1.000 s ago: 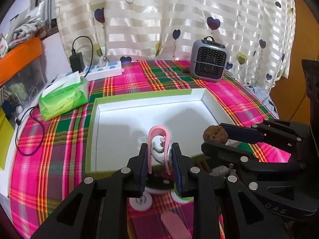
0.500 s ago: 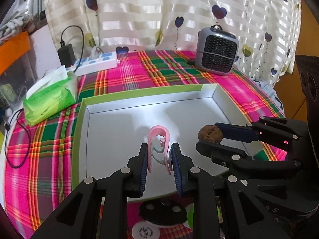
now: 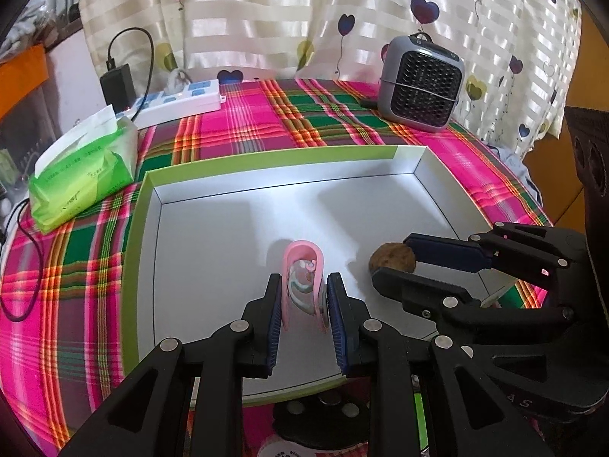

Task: Organize objects
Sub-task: 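Carry clip and walnut into the green-edged box while opening both tools to release, then withdraw both tools from the box back toward the remaining objects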

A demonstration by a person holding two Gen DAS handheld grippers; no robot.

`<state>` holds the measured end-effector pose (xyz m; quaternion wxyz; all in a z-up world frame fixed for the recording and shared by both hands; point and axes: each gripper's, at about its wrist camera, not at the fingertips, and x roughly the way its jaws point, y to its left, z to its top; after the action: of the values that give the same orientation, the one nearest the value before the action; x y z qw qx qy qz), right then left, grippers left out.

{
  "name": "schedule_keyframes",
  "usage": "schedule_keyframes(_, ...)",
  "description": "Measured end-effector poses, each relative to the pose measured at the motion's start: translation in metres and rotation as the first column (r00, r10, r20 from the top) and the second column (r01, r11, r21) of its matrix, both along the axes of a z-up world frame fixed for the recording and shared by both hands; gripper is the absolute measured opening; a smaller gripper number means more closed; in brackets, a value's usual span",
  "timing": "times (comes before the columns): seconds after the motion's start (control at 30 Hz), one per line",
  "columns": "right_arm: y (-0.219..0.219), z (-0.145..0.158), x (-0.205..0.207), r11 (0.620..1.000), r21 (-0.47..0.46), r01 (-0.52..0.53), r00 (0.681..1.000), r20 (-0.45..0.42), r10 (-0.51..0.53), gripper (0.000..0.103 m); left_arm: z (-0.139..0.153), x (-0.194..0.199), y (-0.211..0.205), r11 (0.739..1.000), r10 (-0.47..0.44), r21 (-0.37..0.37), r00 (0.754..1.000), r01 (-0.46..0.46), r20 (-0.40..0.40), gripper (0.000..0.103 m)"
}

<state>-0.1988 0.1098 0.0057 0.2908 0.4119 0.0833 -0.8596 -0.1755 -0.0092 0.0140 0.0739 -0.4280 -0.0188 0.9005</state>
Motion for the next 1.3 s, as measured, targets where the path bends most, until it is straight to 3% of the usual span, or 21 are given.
schedule_keyframes(0.97, 0.014, 0.04, 0.059, 0.998, -0.06, -0.004, 0.991, -0.131, -0.004, 0.036, 0.037, 0.057, 0.011, 0.999, 0.035, -0.033, 0.994, -0.039, -0.106, 0.022)
schedule_keyframes(1.3, 0.02, 0.038, 0.078, 0.997, -0.074, 0.001, 0.992, -0.127, -0.011, 0.036, 0.036, 0.077, 0.017, 0.998, 0.035, -0.046, 0.993, -0.04, -0.109, 0.021)
